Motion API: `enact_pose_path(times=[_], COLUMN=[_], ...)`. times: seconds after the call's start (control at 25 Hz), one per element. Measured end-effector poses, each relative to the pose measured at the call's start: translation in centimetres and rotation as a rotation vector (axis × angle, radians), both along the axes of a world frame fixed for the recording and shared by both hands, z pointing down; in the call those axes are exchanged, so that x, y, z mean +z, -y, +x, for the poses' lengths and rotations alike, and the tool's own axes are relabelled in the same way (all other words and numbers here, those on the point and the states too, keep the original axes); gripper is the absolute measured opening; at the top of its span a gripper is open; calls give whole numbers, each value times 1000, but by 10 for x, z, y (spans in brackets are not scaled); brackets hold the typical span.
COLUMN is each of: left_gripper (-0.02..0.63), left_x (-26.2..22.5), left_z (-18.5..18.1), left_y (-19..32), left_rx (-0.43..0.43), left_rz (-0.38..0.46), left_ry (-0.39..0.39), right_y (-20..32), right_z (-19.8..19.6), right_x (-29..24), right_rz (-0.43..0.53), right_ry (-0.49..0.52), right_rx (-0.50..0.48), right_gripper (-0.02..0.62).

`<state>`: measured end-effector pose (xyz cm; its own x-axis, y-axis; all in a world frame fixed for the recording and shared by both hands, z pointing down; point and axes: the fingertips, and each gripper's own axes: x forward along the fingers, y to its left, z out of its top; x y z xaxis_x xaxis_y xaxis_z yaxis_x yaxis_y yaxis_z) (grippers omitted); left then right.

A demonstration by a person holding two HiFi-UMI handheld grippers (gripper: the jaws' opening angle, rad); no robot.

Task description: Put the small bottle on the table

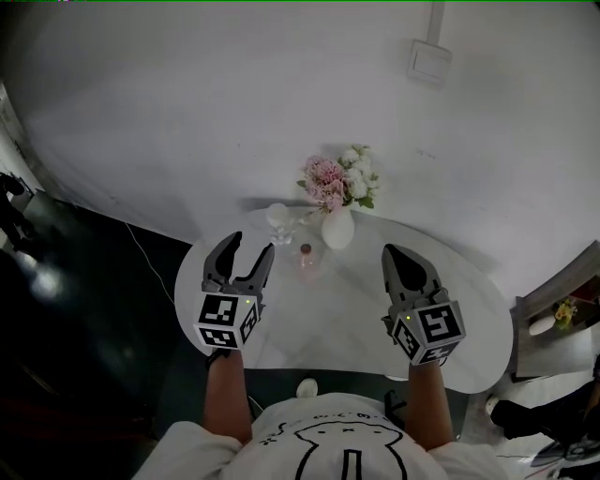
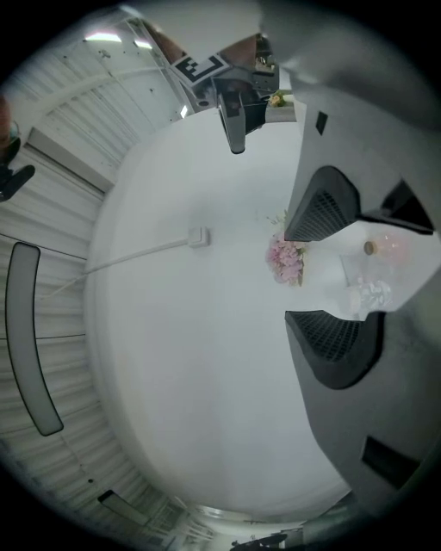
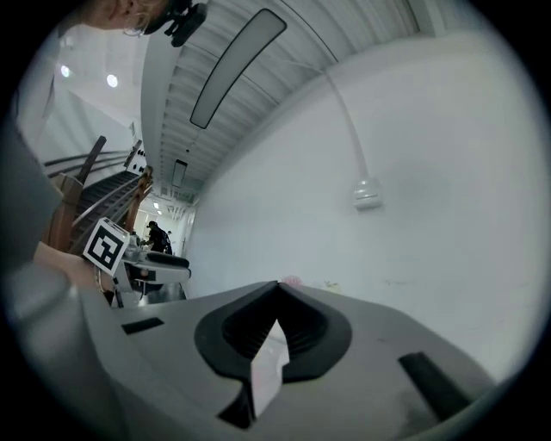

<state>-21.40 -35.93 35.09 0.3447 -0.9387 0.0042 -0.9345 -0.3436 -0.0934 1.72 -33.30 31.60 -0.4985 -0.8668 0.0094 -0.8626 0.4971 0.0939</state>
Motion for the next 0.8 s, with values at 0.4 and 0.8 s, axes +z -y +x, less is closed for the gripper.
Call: enact_pose_path(times=[0.4,0.8], left_gripper=[5,5], left_x=[-36,-57], left_z=[-9,-19], left_y=[-15,-23], left_rx=[-47,-82], left_rz=[105,166], left_ry=[37,43], right_y=[-7,-13], right_z=[10,11], right_x=[-29,-41], right_rz=[91,116], right_ry=[-11,-27], right_rx=[34,53], right_gripper=[-8,-9])
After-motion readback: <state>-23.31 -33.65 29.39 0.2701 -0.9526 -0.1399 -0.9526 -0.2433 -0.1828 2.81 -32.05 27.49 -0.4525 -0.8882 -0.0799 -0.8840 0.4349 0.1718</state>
